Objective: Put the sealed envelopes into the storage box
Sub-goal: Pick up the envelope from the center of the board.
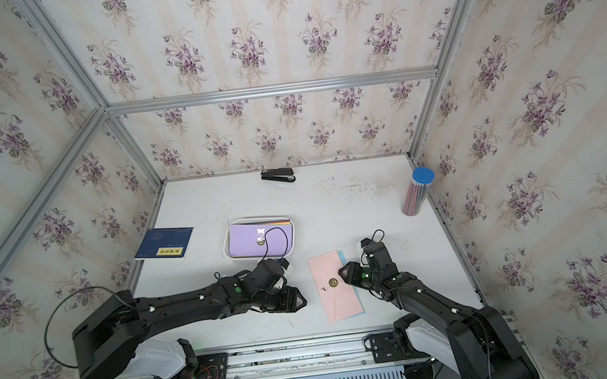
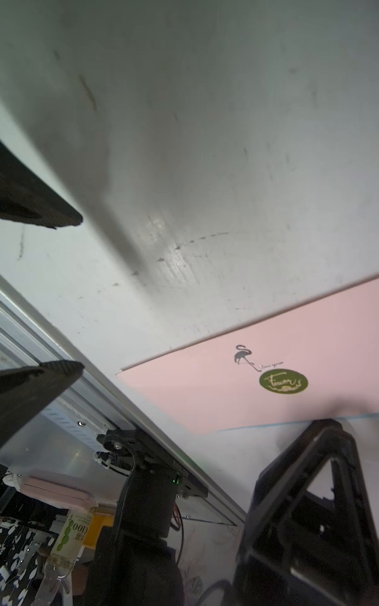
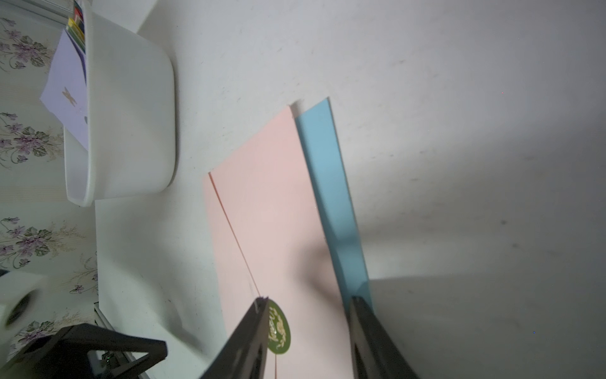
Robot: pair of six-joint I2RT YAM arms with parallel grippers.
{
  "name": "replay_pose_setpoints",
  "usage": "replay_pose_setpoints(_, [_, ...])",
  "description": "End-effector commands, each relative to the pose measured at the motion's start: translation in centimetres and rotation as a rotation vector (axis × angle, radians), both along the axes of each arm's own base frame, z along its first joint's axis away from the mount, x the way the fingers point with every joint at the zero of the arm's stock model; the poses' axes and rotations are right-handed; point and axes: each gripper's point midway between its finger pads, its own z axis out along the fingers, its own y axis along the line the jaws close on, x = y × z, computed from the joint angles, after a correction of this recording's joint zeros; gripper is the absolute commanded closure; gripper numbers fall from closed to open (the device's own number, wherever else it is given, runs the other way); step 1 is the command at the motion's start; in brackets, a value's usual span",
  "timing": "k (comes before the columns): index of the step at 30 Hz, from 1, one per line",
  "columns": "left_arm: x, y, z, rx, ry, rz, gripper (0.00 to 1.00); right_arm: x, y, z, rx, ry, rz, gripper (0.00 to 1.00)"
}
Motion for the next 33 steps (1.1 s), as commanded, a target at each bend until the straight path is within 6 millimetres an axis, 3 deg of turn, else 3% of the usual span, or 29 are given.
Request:
replay_pose_setpoints(1, [0.6,-2.7,-0.2,-0.090,-0.003,-0.012,0.36,-1.8,-0.1,-1.3,0.003,0.093,0.010,0.55])
replay_pose_setpoints(12, [1.4,-3.2,-3.1,-0.073,0.008,0.022,0.37,-2.6,1.1,-0.9,0.074,0.141,0.043,0.57])
replay_pose_setpoints(23, [2.4,-4.5,-1.0,-0.158,-0.046,0.021,0.36,-3.4,1.8,-1.1,0.121,0.192,0.066,0.58])
replay_pose_setpoints(28, [2.9,-4.8,-0.3,-0.151,-0.063,0.018,0.36,-3.3,2.5,-0.2,0.175,0.192,0.066,0.58])
replay_pose_setpoints(33, [2.9,-4.8,-1.0,-0.136,-0.051,0.018,0.36,-2.8,3.1,1.4,0.221,0.165,0.079,0.58])
